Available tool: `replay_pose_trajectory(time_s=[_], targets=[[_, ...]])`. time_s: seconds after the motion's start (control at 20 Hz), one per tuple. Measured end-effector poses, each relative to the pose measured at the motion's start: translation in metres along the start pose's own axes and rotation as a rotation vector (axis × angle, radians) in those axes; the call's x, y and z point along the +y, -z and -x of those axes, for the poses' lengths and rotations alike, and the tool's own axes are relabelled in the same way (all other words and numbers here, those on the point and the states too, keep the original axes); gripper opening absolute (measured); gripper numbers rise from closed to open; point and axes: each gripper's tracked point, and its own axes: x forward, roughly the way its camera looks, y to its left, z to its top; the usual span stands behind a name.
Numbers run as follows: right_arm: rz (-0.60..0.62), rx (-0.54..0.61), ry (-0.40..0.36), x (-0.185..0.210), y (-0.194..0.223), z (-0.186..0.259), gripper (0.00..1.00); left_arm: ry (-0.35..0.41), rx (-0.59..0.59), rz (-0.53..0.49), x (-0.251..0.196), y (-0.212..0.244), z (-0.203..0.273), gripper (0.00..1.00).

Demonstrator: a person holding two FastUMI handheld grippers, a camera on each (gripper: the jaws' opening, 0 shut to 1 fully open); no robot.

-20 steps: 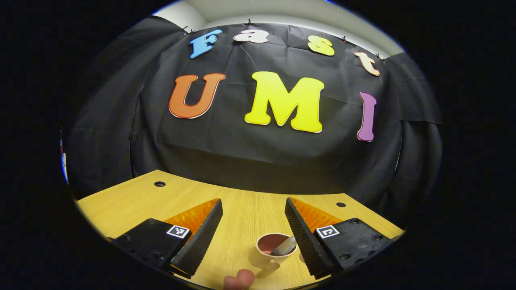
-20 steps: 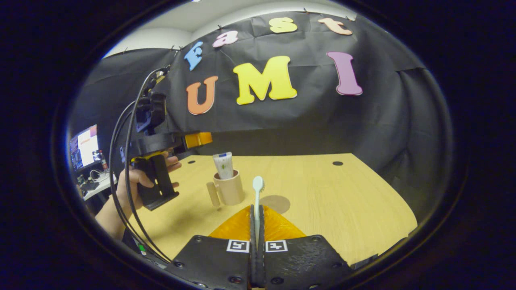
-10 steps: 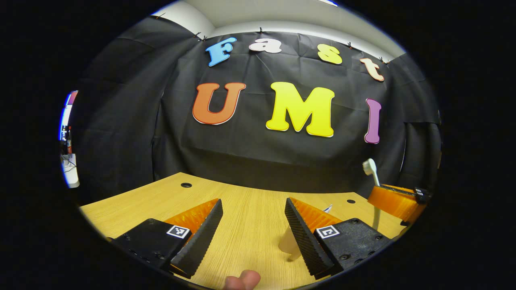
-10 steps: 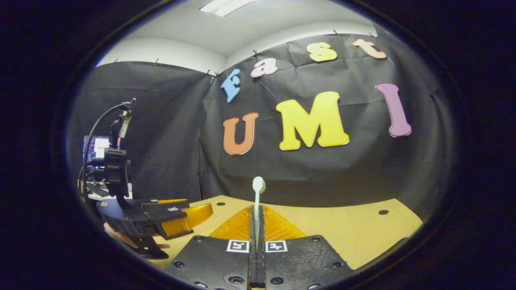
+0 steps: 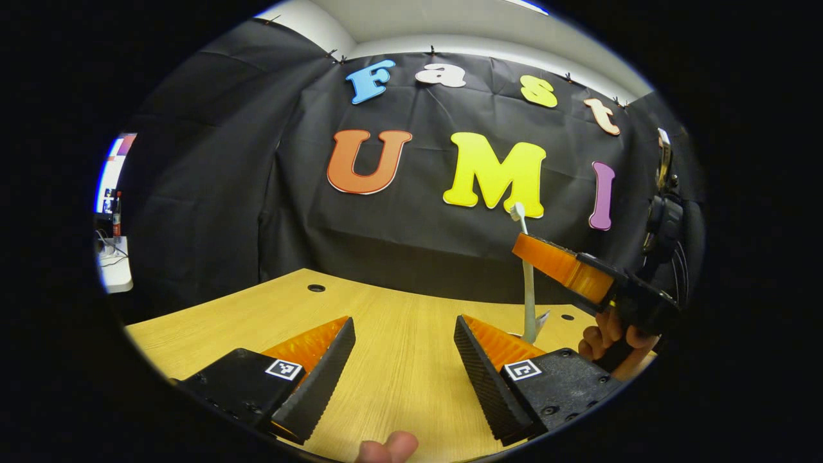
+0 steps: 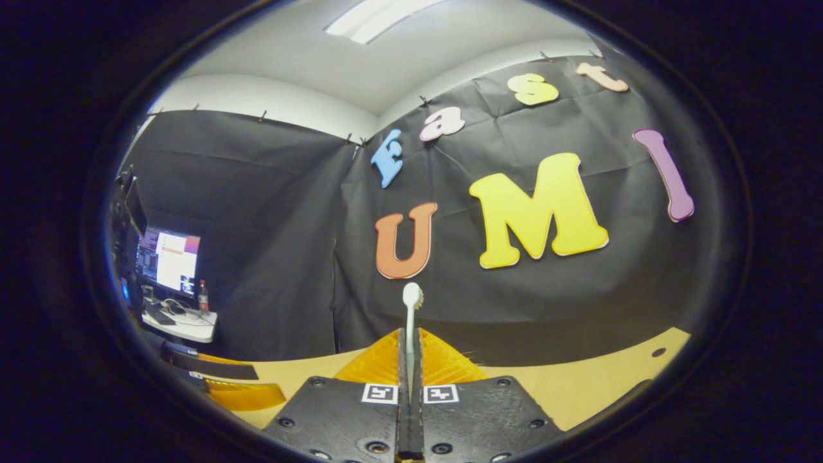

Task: Put the toothbrush and toothpaste on the desktop into the cup, then pick up the cup and place it on the coaster on the desktop.

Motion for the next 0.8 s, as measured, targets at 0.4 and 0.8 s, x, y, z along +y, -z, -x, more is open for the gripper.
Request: replay_pose_trajectory(time_s=[0.4, 0.8], targets=[[0.067, -0.007, 0.020, -0.013, 0.023, -0.012, 0.00, -0.025, 0.037, 0.035, 0.009, 0.013, -0.005, 0.98], [0.073, -0.013, 0.036, -0.024, 0.038, -0.005, 0.07, -0.041, 0.045, 0.024, 0.009, 0.013, -0.006, 0.98]])
